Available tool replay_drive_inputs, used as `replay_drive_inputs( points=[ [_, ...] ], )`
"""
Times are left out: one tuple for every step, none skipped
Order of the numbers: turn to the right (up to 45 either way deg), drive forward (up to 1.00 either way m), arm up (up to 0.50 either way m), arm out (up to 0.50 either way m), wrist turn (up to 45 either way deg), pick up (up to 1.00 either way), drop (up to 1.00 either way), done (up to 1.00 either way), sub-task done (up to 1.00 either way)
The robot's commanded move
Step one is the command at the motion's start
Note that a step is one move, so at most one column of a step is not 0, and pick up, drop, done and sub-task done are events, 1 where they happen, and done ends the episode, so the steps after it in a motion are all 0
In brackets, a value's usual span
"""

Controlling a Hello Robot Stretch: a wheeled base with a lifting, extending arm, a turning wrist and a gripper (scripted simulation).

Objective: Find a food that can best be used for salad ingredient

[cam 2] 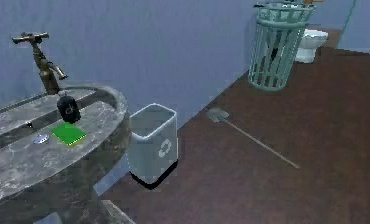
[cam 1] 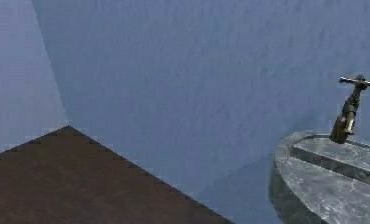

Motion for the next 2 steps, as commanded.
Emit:
replay_drive_inputs(
  points=[
    [-45.0,0.00,0.00,0.00,0.0,0.00,0.00,0.00,0.00],
    [-3.0,0.00,0.00,0.00,0.0,0.00,0.00,0.00,0.00]
  ],
)
